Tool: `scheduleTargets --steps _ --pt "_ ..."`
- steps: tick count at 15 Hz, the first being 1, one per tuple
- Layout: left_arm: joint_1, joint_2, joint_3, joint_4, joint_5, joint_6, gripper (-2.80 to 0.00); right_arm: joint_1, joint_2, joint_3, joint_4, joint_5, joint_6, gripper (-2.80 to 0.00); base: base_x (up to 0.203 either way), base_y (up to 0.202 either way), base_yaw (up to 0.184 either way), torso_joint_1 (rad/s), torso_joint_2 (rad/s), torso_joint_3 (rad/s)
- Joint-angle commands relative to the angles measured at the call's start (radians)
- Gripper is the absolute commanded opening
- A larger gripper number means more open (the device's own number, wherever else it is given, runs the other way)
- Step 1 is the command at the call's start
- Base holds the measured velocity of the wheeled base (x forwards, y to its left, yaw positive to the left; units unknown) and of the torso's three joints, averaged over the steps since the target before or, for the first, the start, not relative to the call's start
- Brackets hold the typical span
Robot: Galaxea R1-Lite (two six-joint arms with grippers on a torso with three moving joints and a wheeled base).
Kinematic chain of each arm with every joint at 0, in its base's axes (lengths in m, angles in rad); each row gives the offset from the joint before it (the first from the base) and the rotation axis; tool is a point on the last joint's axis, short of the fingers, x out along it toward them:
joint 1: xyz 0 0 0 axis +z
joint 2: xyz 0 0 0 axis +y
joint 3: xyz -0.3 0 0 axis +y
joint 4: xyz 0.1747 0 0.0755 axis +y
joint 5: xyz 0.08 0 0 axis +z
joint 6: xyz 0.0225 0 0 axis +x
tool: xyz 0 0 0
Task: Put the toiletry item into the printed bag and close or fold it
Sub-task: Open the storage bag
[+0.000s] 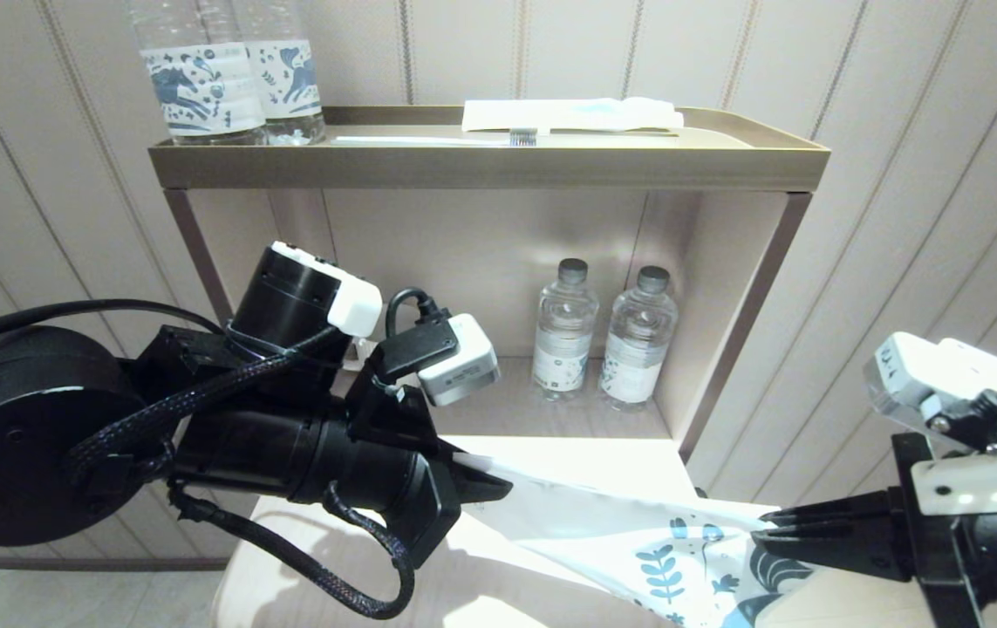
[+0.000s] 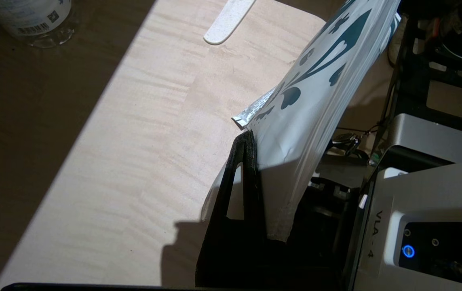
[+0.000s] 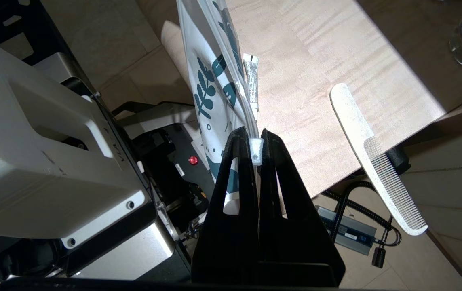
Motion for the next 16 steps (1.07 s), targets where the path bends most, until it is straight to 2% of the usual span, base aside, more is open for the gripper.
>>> scheduleTargets --steps 1,10,16 --pt "0.000 0.001 0.002 0.000 -0.004 0.003 -2.80 0.000 -0.008 0.009 0.001 0.003 -0.002 -2.80 0.000 0.000 0.000 0.000 0.00 0.000" --pt "-0.016 0.034 -0.022 0.000 -0.024 0.001 -2.80 0.011 0.025 0.008 -0.008 0.004 -0.003 -2.80 0.000 0.000 0.000 0.000 0.00 0.000" --pt "-0.035 0.058 -0.021 -0.029 -0.022 0.005 -2.80 0.042 0.142 -0.102 -0.014 0.007 -0.002 -2.80 0.000 0.000 0.000 0.000 0.00 0.000"
